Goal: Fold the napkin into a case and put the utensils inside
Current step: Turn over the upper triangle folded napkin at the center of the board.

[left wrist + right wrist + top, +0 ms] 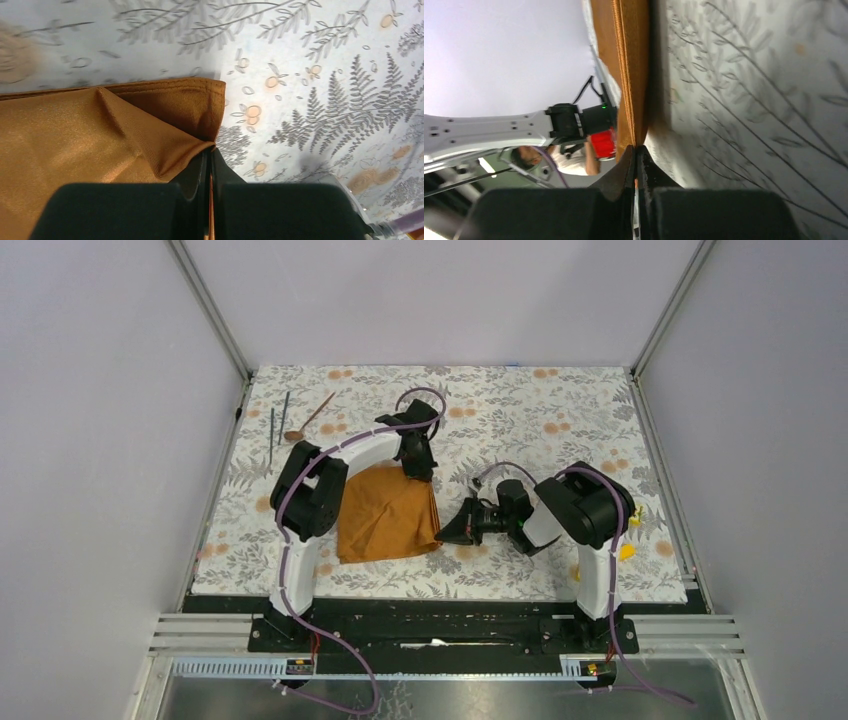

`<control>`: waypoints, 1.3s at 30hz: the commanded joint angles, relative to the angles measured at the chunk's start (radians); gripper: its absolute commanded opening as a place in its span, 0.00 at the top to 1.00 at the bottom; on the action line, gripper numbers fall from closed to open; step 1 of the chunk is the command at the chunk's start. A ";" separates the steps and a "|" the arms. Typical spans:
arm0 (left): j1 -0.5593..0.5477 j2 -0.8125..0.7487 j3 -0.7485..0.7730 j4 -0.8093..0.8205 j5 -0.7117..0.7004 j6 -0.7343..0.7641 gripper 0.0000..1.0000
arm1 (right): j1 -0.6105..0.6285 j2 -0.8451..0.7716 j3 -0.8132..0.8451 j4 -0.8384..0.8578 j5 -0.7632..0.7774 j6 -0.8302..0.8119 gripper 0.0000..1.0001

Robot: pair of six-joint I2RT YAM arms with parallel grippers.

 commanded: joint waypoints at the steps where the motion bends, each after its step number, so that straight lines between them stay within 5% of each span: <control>1: 0.013 0.013 0.063 0.148 -0.017 0.024 0.91 | 0.002 -0.097 -0.033 -0.248 -0.074 -0.237 0.95; 3: 0.005 -0.014 0.058 0.163 0.031 0.037 0.66 | -0.006 -0.163 -0.034 -0.393 -0.017 -0.321 0.84; 6: -0.001 -0.083 0.052 0.175 0.116 0.063 0.41 | -0.015 -0.281 0.011 -0.717 0.099 -0.497 0.62; 9: 0.000 -0.172 0.036 0.140 0.190 0.100 0.35 | -0.034 -0.355 0.073 -0.951 0.175 -0.619 0.47; 13: 0.010 -0.305 -0.060 0.087 0.205 0.162 0.30 | -0.044 -0.358 0.174 -1.083 0.218 -0.698 0.41; 15: 0.022 -0.356 -0.102 0.058 0.228 0.180 0.04 | -0.043 -0.344 0.210 -1.098 0.224 -0.698 0.40; 31: 0.091 -0.642 -0.478 0.032 0.173 0.175 0.05 | 0.110 -0.276 0.341 -1.260 0.425 -0.676 0.39; 39: 0.126 -0.702 -0.525 -0.001 0.153 0.198 0.05 | 0.120 -0.264 0.377 -1.414 0.517 -0.770 0.58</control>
